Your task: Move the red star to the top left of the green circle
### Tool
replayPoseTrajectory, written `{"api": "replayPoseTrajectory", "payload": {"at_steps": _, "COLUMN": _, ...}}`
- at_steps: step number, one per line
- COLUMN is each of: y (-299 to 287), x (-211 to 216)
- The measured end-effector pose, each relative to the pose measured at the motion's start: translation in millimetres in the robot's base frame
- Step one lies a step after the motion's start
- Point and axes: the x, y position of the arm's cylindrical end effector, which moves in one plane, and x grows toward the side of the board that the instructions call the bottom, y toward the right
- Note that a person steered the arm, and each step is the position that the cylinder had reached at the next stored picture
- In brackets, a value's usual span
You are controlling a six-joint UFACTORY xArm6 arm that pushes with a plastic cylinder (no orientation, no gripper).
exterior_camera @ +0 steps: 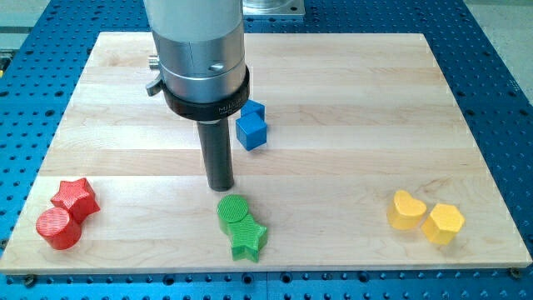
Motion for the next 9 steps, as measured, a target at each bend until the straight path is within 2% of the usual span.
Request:
{"api": "replayPoseTrajectory", "payload": {"at_steps": 1, "y": -7, "x": -2}}
{"api": "replayPoseTrajectory", "payload": {"at_steps": 2, "y": -105, "x": -29}}
{"api": "replayPoseTrajectory", "payload": {"at_steps": 3, "y": -235, "x": -43}}
{"api": "replayPoseTrajectory", "payload": {"at_steps": 4, "y": -246, "x": -3}}
{"api": "replayPoseTrajectory", "payload": {"at_steps": 5, "y": -225, "x": 49}}
{"api": "replayPoseTrajectory", "payload": {"at_steps": 6, "y": -182, "x": 53}}
{"api": "replayPoseTrajectory", "payload": {"at_steps": 8, "y": -135, "x": -40}}
{"api": "replayPoseTrajectory", "payload": {"at_steps": 9, "y": -130, "x": -39}}
